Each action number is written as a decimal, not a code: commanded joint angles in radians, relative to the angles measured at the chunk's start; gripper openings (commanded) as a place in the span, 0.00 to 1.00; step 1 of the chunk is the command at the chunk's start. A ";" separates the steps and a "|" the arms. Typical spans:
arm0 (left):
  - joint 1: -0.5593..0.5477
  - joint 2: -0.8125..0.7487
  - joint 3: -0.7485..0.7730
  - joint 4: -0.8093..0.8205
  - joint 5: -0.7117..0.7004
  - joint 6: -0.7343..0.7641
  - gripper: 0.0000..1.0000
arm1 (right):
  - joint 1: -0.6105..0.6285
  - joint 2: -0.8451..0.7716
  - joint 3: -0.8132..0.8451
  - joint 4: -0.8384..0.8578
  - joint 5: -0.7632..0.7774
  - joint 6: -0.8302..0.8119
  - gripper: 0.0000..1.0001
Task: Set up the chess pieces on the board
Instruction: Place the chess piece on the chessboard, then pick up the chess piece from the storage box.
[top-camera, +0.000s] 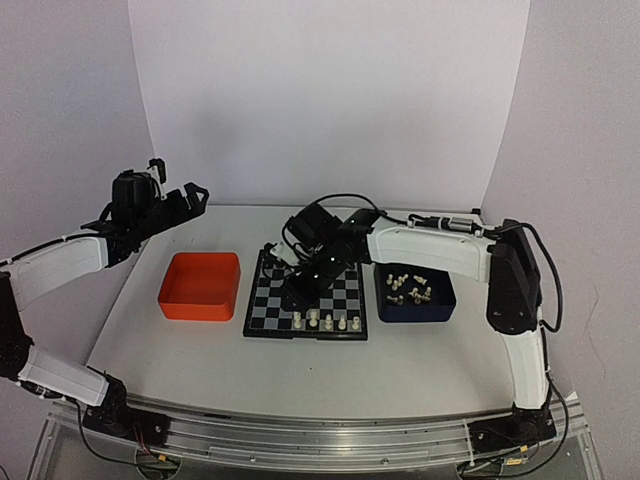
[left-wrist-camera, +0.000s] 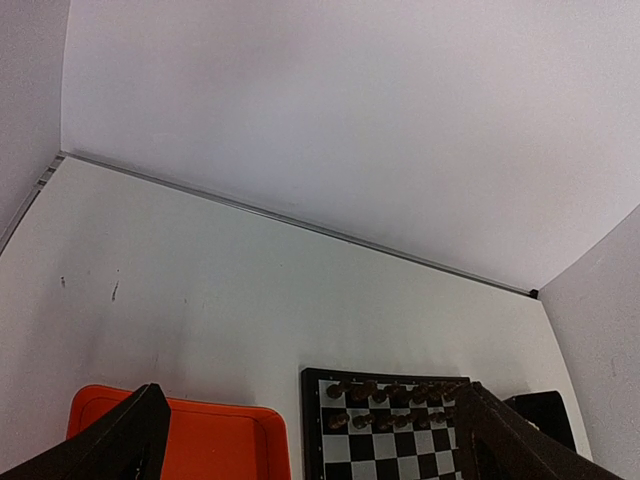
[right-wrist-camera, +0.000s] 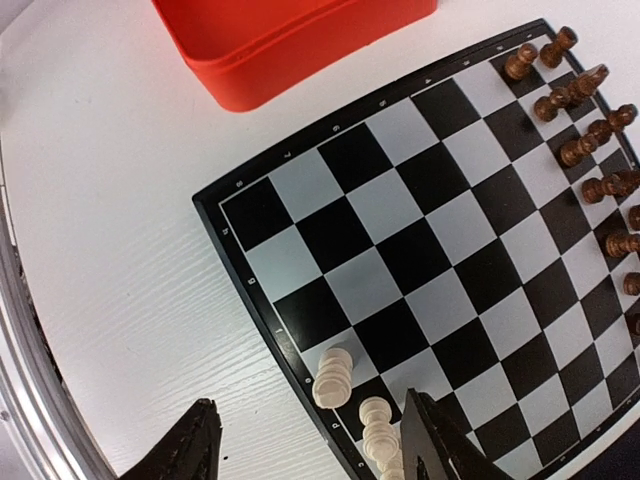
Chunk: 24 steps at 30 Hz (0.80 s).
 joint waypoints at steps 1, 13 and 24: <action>-0.003 -0.030 -0.006 0.046 -0.014 -0.002 1.00 | -0.020 -0.116 -0.013 0.005 0.012 0.042 0.66; -0.003 0.016 0.041 0.048 -0.008 0.005 1.00 | -0.258 -0.295 -0.179 0.064 -0.005 0.194 0.92; -0.003 0.193 0.166 0.103 -0.028 0.017 1.00 | -0.497 -0.387 -0.366 0.062 0.071 0.248 0.93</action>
